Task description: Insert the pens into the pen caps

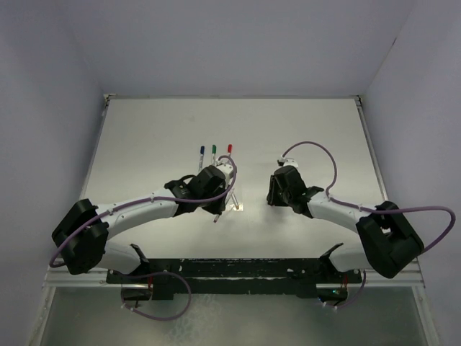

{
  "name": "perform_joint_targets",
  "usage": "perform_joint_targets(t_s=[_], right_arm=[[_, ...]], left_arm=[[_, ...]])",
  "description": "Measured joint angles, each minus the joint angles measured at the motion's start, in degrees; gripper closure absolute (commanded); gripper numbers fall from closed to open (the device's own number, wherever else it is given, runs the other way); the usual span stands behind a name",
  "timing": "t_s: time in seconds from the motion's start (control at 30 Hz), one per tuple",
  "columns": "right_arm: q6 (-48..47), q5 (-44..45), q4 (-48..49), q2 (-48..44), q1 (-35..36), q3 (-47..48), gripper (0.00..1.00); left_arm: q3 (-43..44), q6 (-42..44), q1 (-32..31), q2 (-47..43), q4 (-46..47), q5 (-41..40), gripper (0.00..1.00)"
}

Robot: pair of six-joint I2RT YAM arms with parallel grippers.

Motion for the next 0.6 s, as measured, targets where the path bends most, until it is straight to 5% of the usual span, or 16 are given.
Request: perform_joint_targets(t_s=[0.6], right_arm=[[-0.4,3.8,-4.5,5.1,1.6,4.9,0.63]], left_arm=[[0.0,0.5,0.0,1.2,0.7,0.4,1.0]])
